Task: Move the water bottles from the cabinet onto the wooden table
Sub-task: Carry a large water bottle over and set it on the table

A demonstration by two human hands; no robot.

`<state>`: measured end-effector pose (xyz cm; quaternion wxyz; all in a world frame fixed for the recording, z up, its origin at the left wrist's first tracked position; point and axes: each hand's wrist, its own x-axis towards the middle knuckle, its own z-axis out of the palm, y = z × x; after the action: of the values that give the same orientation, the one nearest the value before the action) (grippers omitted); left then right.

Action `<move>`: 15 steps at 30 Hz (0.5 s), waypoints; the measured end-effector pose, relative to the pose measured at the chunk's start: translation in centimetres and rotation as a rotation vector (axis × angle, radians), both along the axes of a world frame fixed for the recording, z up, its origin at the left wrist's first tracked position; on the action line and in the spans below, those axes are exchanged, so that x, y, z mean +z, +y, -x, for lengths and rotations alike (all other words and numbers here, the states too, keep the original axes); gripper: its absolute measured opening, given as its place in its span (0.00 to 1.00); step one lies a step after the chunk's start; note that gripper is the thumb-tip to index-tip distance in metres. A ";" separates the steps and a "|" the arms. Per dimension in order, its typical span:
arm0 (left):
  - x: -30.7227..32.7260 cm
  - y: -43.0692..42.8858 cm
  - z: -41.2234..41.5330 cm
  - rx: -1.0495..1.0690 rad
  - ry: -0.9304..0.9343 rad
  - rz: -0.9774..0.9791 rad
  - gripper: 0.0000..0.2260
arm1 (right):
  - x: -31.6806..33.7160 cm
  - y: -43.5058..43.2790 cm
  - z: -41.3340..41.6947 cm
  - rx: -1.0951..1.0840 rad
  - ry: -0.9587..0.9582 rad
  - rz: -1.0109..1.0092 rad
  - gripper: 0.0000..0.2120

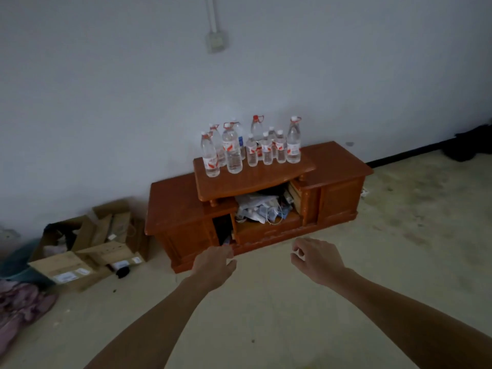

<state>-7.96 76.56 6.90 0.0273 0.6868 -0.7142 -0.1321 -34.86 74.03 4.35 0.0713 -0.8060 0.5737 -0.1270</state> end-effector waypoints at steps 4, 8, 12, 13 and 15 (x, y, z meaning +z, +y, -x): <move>1.9 -10.1 -2.3 0.089 0.039 0.064 0.08 | 2.2 -12.8 -2.6 0.037 -0.011 0.024 0.07; 1.4 -16.6 -4.4 0.151 0.053 0.038 0.09 | 2.3 -21.0 -5.7 0.098 -0.007 -0.028 0.05; 0.1 -23.8 -7.8 0.177 0.041 0.013 0.05 | 1.7 -28.6 -8.9 0.176 -0.034 -0.036 0.08; -0.4 -25.9 -8.9 0.177 0.038 0.013 0.05 | 1.3 -30.7 -9.7 0.177 -0.024 -0.044 0.08; -0.8 -30.5 -11.0 0.178 0.050 0.025 0.05 | 0.6 -35.4 -11.5 0.183 -0.012 -0.069 0.06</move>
<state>3.01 46.09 6.11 0.0654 0.7438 -0.6509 -0.1375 -23.39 38.62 4.96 0.1138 -0.8513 0.5013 -0.1050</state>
